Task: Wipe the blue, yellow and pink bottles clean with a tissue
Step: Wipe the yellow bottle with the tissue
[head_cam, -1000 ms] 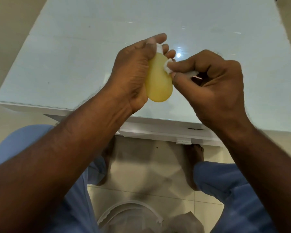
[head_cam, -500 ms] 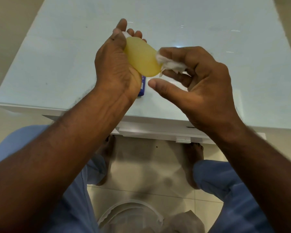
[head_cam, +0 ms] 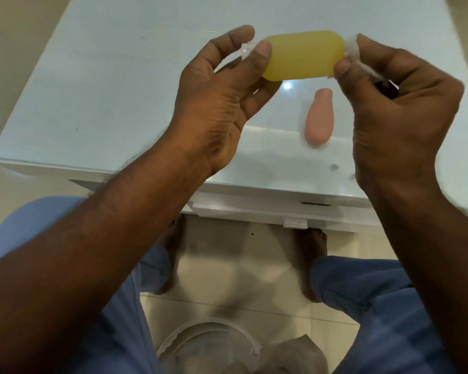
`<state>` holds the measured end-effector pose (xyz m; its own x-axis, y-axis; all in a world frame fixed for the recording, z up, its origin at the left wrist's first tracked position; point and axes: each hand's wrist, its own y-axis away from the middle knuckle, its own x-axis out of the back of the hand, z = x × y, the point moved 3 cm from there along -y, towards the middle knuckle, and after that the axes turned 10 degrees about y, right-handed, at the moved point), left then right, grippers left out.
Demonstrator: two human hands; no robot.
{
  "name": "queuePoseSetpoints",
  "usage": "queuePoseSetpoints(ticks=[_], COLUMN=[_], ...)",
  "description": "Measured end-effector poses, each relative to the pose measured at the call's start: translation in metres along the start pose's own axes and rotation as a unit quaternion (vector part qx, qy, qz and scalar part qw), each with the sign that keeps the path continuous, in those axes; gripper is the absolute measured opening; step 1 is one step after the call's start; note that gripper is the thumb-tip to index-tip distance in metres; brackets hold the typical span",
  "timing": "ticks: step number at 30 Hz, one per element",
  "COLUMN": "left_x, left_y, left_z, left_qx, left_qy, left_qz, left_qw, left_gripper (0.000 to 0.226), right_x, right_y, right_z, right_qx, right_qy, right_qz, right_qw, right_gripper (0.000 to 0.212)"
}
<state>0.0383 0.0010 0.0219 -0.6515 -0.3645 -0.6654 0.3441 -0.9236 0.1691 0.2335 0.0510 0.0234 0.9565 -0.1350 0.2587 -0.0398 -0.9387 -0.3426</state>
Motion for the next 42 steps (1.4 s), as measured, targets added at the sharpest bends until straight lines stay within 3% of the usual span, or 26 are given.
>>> queuePoseSetpoints(ticks=[7,15,22,29,33,36,39,42], left_x=[-0.006,-0.008,-0.006,0.005,0.004,0.004,0.010,0.015], left_y=[0.009,0.014,0.017,0.013,0.005,0.000,-0.004,-0.008], left_z=[-0.009,-0.018,-0.021,-0.016,-0.003,0.004,0.004,-0.005], left_qx=[0.030,0.035,0.002,-0.045,-0.061,-0.062,-0.067,-0.050], left_qy=[-0.085,-0.092,-0.148,-0.267,-0.378,-0.463,-0.538,-0.620], left_qz=[-0.026,-0.030,-0.016,-0.012,-0.041,-0.062,-0.074,-0.091], left_qw=[0.996,0.995,0.989,0.963,0.923,0.882,0.837,0.777], left_gripper=[0.019,0.021,0.024,0.036,0.040,0.031,0.030,0.045], right_x=[0.001,-0.003,-0.003,-0.021,-0.014,-0.006,-0.007,-0.012], right_y=[-0.002,0.006,0.006,0.023,0.010,0.004,0.008,0.019], right_z=[0.006,0.010,0.006,-0.006,-0.008,-0.006,0.001,0.005], right_qx=[-0.037,-0.073,-0.045,0.026,-0.047,-0.074,-0.056,-0.033], right_qy=[-0.031,-0.078,0.031,0.133,0.070,0.121,0.294,0.406], right_qz=[0.027,0.017,0.007,-0.108,-0.145,-0.115,-0.221,-0.311], right_qw=[0.998,0.994,0.998,0.985,0.986,0.983,0.928,0.859], right_gripper=[0.037,0.033,0.030,0.022,0.013,0.026,0.022,0.018])
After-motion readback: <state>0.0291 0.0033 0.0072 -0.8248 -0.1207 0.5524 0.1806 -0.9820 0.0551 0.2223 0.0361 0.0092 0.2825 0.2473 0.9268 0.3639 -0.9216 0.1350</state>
